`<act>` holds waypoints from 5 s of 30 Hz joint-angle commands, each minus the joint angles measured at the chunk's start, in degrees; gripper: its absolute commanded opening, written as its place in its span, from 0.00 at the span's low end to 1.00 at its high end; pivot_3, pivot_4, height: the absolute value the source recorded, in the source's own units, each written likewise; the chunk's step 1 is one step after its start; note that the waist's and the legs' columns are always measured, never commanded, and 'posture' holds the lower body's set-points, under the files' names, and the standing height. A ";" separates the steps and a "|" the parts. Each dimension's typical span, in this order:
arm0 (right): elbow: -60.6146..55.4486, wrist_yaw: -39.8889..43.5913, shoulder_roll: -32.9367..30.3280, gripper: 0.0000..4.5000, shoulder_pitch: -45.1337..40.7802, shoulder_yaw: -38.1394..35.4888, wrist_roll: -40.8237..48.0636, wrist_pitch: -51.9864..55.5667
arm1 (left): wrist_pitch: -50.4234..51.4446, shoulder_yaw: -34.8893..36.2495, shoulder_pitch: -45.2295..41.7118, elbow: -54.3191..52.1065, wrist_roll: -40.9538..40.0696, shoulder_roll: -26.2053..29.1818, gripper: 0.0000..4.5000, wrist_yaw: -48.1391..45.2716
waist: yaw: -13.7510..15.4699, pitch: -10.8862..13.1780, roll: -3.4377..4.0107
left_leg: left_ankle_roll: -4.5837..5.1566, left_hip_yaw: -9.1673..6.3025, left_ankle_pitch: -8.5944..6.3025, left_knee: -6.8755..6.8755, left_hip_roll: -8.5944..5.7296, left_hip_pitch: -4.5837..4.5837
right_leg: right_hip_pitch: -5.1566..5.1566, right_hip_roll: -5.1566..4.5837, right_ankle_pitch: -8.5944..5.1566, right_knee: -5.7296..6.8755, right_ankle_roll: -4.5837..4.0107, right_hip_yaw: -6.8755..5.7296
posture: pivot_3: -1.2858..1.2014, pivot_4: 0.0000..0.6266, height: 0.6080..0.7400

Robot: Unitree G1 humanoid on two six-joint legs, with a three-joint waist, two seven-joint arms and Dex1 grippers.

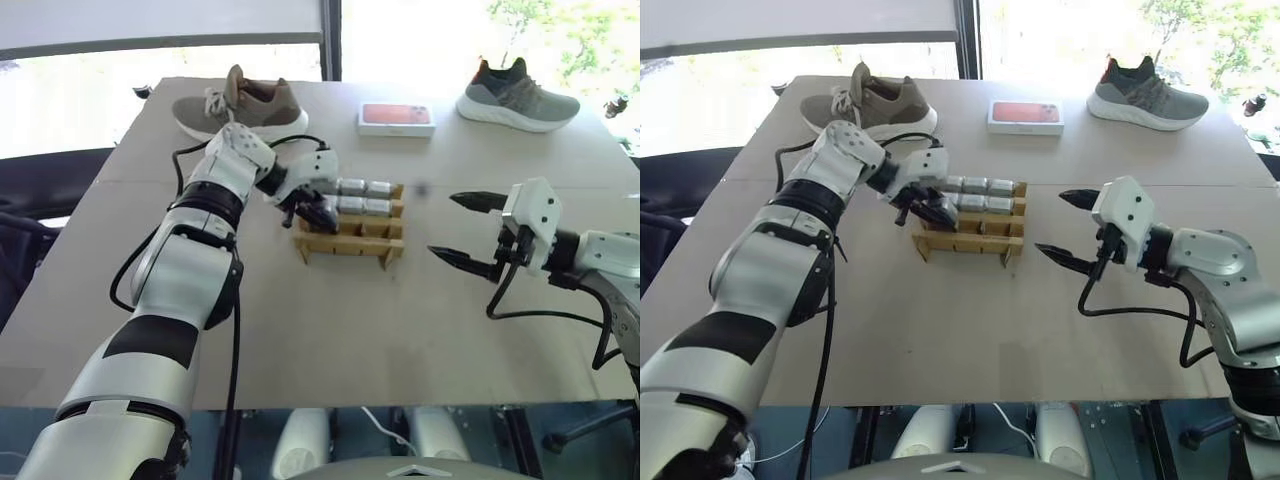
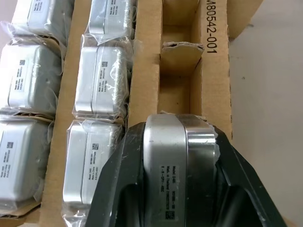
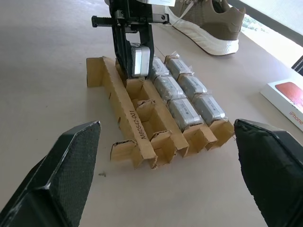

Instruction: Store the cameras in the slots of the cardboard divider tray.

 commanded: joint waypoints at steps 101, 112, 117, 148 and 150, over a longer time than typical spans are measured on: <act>-4.32 -3.28 3.91 0.99 0.46 2.96 -1.83 -0.92 | -6.99 0.47 0.72 0.26 1.93 2.13 0.24 3.20 | -0.13 0.00 -0.01 | 0.21 0.05 -0.13 0.30 0.07 0.13 | -0.01 0.05 -0.01 0.34 0.01 0.21 | 0.52 0.24 1.00; -4.83 -3.02 4.45 0.99 0.64 3.98 -1.67 -1.22 | -2.93 3.46 -0.06 0.10 -0.76 1.45 0.24 3.84 | -0.05 0.01 -0.01 | 0.21 0.02 -0.13 0.30 0.06 0.12 | -0.01 0.05 -0.01 0.34 0.01 0.19 | 0.52 0.24 1.00; -4.73 -3.37 5.03 0.99 0.54 4.42 -1.99 -1.28 | -3.83 2.29 0.58 0.00 0.40 2.44 0.24 3.01 | -0.10 0.01 -0.01 | 0.21 0.04 -0.13 0.30 0.06 0.10 | -0.02 0.04 -0.01 0.32 0.01 0.20 | 0.52 0.24 1.00; -8.27 -1.13 0.92 1.00 9.50 -4.76 3.92 0.41 | 8.39 14.32 17.49 -27.94 -13.66 7.06 0.92 8.67 | -0.52 0.00 0.02 | 0.19 0.02 -0.12 0.24 0.21 0.20 | -0.02 0.01 -0.01 0.43 0.01 0.24 | 0.52 0.24 1.00; -8.76 -1.83 0.85 1.00 9.54 -5.58 5.00 1.29 | 7.38 14.52 21.29 -33.16 -14.29 8.53 0.92 9.09 | -0.19 0.01 0.00 | 0.18 0.00 -0.12 0.29 0.24 0.20 | -0.02 0.00 0.00 0.48 0.01 0.22 | 0.52 0.24 1.00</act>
